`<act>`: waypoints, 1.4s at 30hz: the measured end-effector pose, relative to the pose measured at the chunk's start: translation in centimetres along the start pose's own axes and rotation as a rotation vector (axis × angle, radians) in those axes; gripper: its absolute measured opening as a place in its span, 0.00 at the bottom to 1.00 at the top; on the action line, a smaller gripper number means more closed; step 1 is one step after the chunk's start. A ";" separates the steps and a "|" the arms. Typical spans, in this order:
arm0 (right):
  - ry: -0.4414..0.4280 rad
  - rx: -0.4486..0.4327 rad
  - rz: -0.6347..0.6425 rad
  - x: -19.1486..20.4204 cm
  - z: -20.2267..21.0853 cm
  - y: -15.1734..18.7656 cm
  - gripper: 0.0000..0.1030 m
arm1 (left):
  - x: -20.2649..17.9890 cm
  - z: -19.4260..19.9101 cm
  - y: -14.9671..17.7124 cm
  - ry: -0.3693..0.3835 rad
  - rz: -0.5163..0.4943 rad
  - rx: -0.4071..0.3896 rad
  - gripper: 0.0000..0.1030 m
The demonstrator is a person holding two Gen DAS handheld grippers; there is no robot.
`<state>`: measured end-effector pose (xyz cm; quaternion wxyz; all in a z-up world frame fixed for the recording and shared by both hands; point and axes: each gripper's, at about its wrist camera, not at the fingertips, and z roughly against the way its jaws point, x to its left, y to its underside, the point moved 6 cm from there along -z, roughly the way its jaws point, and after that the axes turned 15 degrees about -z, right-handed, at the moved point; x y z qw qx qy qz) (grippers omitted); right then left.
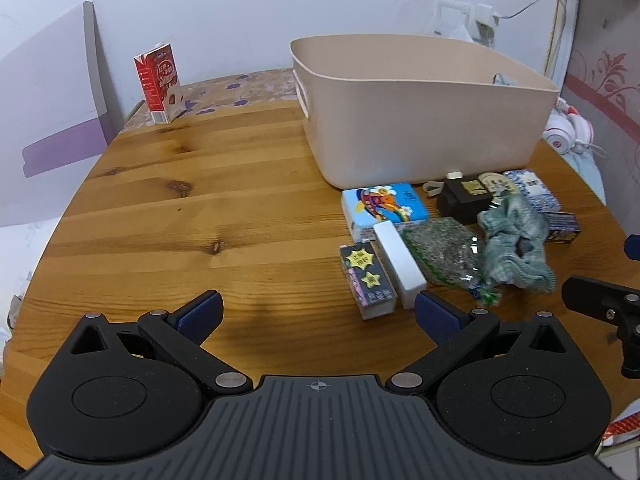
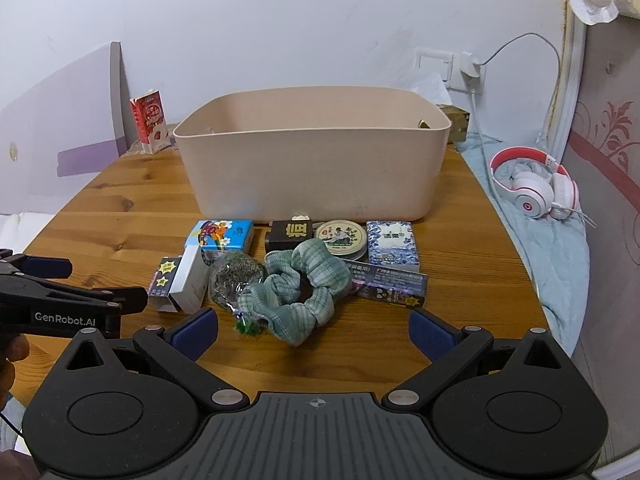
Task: Organize objects
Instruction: 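Move both tools toward the items in front of the basket, then grasp the blue star box with left tool while right tool grasps the green scrunchie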
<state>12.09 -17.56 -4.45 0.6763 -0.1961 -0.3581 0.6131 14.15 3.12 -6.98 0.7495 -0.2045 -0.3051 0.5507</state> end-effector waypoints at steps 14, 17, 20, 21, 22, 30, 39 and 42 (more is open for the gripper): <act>0.001 0.073 0.009 0.5 -4.2 -0.2 1.00 | 1.2 -4.3 -1.3 0.011 0.008 0.039 1.00; 0.005 0.082 0.011 0.6 -5.0 -0.2 1.00 | 1.3 -5.0 -1.6 0.019 0.020 0.042 1.00; -0.001 0.092 0.015 0.8 -5.7 -0.3 0.94 | 1.3 -5.6 -1.8 0.039 0.024 0.049 1.00; -0.002 0.097 0.018 0.9 -5.9 -0.3 0.93 | 1.2 -5.7 -1.9 0.050 0.028 0.045 1.00; -0.001 0.099 0.022 0.9 -6.0 -0.3 0.91 | 1.1 -5.9 -1.9 0.059 0.030 0.043 1.00; -0.024 0.113 0.031 1.3 -6.8 -0.3 0.59 | 0.5 -6.8 -1.6 0.075 0.028 0.073 0.75; -0.049 0.093 0.022 1.2 -6.1 0.0 0.21 | 1.2 -5.6 -1.0 0.098 0.037 0.056 0.23; -0.050 0.089 0.004 0.9 -5.9 0.2 0.18 | 1.0 -5.2 -0.7 0.123 0.034 0.056 0.23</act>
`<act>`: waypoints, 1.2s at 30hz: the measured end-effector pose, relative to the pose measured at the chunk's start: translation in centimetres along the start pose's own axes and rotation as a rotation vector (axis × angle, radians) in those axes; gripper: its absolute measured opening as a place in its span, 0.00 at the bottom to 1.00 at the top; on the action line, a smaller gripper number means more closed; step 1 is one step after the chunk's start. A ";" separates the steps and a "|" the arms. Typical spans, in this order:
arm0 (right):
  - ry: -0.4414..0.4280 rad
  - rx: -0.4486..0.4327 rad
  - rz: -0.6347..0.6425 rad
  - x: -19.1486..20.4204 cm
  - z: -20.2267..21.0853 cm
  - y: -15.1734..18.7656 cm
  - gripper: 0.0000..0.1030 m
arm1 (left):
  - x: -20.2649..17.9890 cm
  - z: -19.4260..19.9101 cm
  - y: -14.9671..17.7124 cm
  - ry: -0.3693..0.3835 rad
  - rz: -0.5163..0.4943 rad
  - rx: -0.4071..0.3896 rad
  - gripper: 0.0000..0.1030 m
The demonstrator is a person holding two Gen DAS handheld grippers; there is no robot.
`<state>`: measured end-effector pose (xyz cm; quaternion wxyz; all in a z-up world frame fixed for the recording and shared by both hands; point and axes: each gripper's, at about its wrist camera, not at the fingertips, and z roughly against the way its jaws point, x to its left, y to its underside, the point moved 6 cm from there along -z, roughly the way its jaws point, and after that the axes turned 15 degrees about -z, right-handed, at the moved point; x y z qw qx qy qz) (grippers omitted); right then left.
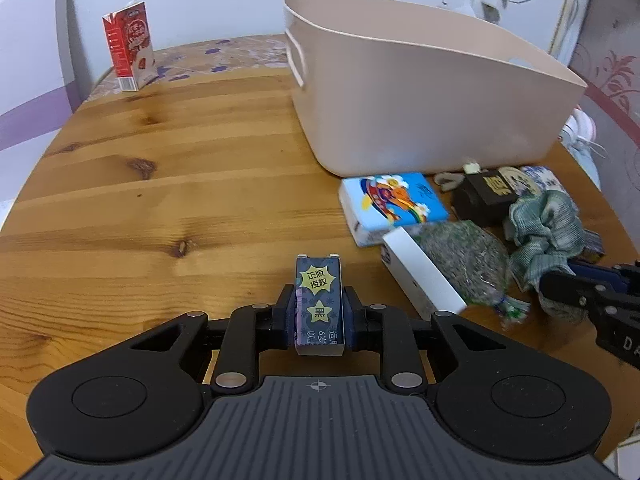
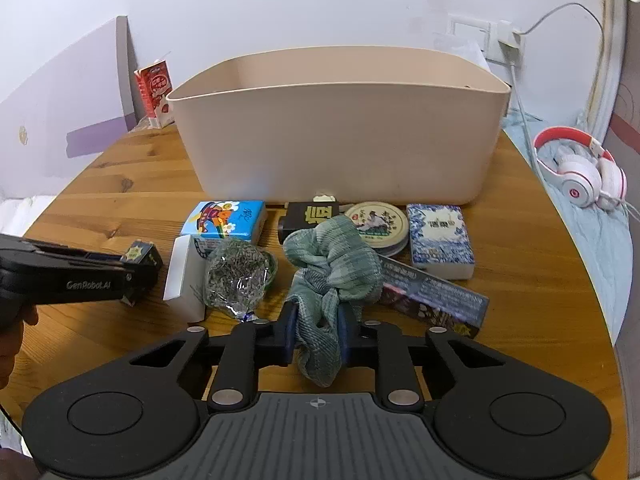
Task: Organize objects
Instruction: 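Grasp the blue star box with left tool while right tool grasps the green scrunchie, then carry both items over the basket and open both tools to drop them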
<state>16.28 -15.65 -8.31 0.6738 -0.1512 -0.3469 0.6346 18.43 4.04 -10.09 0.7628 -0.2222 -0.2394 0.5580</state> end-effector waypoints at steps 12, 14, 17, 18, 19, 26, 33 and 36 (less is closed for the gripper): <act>-0.032 -0.118 -0.032 -0.6 4.4 -1.2 0.16 | -0.3 4.8 -2.5 -0.006 -0.025 -0.135 0.23; -0.042 -0.150 -0.036 -0.6 5.3 -2.1 0.16 | 0.0 5.7 -4.0 -0.017 -0.029 -0.178 0.23; -0.049 -0.212 -0.028 -0.5 6.5 -4.1 0.16 | 0.6 6.7 -6.5 -0.034 -0.032 -0.237 0.23; -0.047 -0.235 -0.022 -0.5 6.7 -4.7 0.16 | 0.7 6.9 -7.4 -0.037 -0.033 -0.252 0.23; -0.045 -0.253 -0.015 -0.5 6.9 -5.3 0.16 | 0.8 7.1 -8.2 -0.037 -0.036 -0.268 0.23; -0.033 -0.344 0.028 -0.3 7.2 -10.5 0.16 | 1.8 6.3 -14.1 -0.026 -0.045 -0.328 0.23; -0.005 -0.334 0.077 -0.4 4.0 -15.2 0.16 | 0.7 2.0 -18.2 -0.029 -0.079 -0.304 0.23; 0.004 -0.302 0.083 -0.8 2.1 -16.4 0.16 | 0.3 -0.3 -19.0 -0.021 -0.082 -0.259 0.23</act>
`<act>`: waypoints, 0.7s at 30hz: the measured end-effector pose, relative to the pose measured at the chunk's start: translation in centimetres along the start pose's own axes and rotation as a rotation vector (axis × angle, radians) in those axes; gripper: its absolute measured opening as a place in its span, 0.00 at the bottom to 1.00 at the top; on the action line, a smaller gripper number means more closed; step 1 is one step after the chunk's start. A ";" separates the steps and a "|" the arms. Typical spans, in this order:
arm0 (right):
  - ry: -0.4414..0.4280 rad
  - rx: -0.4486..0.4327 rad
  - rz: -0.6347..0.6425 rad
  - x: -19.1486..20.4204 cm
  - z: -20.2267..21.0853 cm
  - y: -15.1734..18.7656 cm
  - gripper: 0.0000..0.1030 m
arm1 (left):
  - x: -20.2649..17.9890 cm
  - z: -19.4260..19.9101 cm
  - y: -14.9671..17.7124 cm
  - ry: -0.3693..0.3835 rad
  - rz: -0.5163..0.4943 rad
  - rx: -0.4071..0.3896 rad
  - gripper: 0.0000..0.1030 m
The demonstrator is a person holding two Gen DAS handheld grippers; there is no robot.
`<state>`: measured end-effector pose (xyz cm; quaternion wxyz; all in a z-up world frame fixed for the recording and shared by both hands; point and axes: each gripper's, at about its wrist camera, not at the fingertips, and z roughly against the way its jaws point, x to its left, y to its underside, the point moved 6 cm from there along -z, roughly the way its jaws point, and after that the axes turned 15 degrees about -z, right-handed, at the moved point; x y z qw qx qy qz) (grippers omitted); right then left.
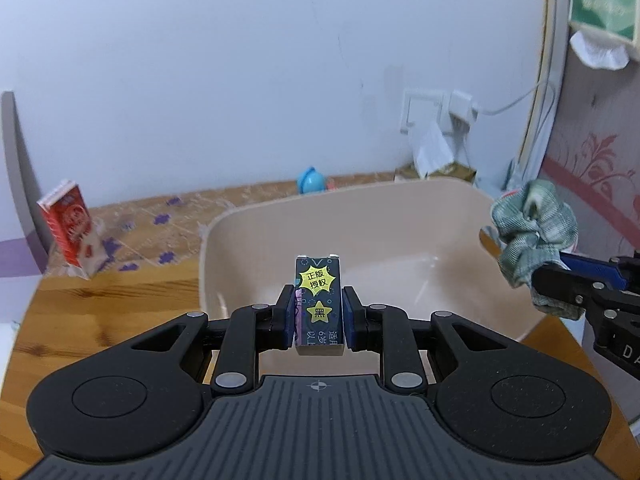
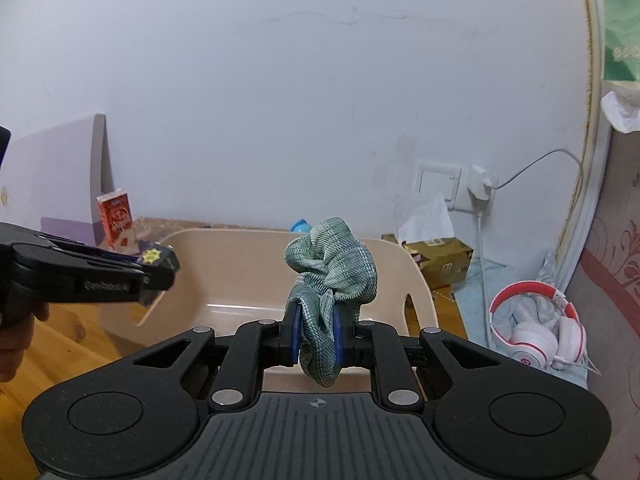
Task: Organize objects
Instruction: 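Carry both items over the basket and open both tools to drop them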
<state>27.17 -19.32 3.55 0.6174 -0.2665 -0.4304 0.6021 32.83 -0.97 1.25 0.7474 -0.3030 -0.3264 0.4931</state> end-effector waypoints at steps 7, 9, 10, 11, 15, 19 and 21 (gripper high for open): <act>0.029 0.102 0.032 -0.9 -4.1 1.0 0.16 | -1.5 -4.2 1.4 0.110 0.011 0.156 0.23; 0.037 0.116 0.030 -1.0 -4.3 1.2 0.25 | -1.3 -4.9 1.9 0.120 0.041 0.187 0.25; 0.043 0.115 0.027 -1.1 -4.4 1.2 0.32 | -1.2 -4.9 2.1 0.116 0.051 0.186 0.31; 0.045 0.105 0.027 -1.1 -4.1 1.2 0.35 | -1.1 -4.7 2.1 0.109 0.059 0.176 0.39; 0.052 0.061 0.044 -1.0 -2.7 1.1 0.63 | -1.3 -2.7 1.4 0.098 0.050 0.115 0.59; 0.054 0.005 0.029 -1.4 -0.5 0.8 0.81 | -1.8 0.9 0.3 0.047 0.038 0.016 0.75; 0.053 -0.019 0.012 -1.9 0.5 0.7 1.00 | -2.2 2.7 0.0 0.036 0.030 -0.013 0.78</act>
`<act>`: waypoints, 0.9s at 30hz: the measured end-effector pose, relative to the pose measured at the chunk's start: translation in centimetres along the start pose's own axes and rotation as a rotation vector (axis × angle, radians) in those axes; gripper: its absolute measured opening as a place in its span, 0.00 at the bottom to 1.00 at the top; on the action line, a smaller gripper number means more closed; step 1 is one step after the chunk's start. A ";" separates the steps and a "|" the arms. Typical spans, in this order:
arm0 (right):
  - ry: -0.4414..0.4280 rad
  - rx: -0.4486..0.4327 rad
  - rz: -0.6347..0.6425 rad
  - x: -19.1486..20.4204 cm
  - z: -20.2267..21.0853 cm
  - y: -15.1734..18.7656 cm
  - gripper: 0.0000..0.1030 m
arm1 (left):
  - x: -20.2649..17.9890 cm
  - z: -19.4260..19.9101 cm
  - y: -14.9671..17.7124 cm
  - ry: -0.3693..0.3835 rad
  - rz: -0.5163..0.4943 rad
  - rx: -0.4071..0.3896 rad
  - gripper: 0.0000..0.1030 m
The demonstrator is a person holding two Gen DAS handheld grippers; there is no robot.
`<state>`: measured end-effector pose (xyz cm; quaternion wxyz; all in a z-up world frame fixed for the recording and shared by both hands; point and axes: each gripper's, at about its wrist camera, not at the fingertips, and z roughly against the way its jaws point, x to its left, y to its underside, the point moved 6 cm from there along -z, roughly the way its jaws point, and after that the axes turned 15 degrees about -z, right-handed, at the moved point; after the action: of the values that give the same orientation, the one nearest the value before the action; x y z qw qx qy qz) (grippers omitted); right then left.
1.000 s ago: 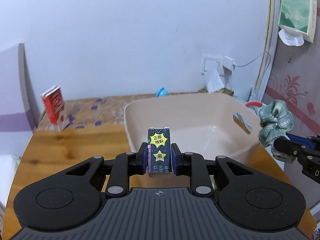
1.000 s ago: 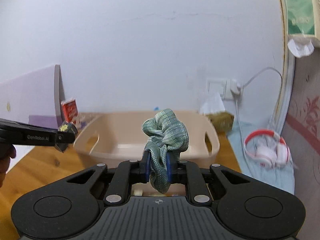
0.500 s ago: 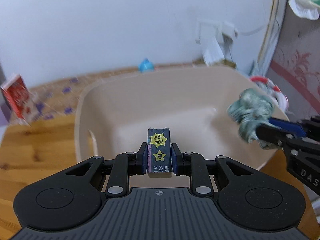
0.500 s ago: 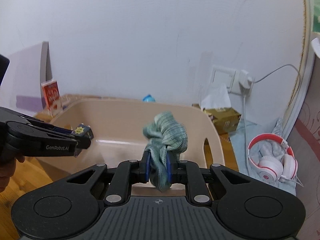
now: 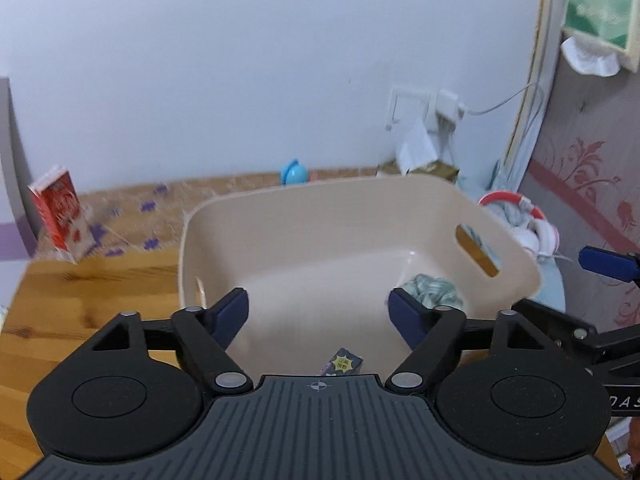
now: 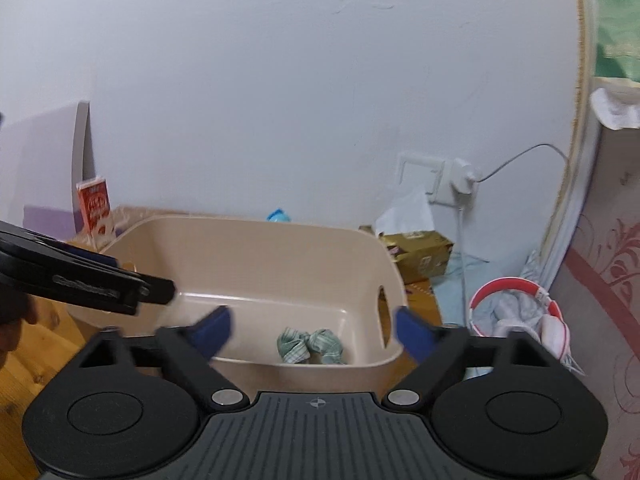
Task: Organize objects
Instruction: 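Carry both items over the basket and open both tools to drop them, then grasp the white stick box with left tool while right tool grasps the long dark box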
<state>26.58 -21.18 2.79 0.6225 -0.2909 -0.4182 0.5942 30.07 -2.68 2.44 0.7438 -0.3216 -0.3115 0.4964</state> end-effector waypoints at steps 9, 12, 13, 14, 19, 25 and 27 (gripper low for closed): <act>-0.002 0.034 0.022 -1.0 3.6 2.5 1.00 | -0.2 4.5 2.9 -0.046 0.004 -0.029 0.82; -0.001 0.066 0.029 -1.2 4.0 4.3 1.00 | -0.4 4.6 4.7 -0.058 -0.003 0.000 0.82; 0.001 0.077 0.030 -1.4 4.1 4.9 1.00 | -0.5 4.6 5.4 -0.063 -0.004 0.013 0.82; 0.004 0.084 0.029 -1.5 4.2 5.4 1.00 | -0.5 4.5 6.0 -0.065 -0.002 0.024 0.82; -0.002 0.125 -0.013 -2.7 4.2 7.7 1.00 | -0.6 3.7 8.9 -0.066 0.027 0.083 0.82; -0.025 0.163 -0.051 -3.9 2.8 10.0 1.00 | -1.1 2.2 12.4 -0.056 0.039 0.172 0.82; -0.038 0.188 -0.068 -4.2 1.9 10.7 1.00 | -1.3 1.7 13.5 -0.047 0.052 0.202 0.82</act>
<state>19.83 -24.19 -6.25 0.6589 -0.2056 -0.3819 0.6147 21.11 0.44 -7.39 0.7518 -0.2413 -0.2689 0.5516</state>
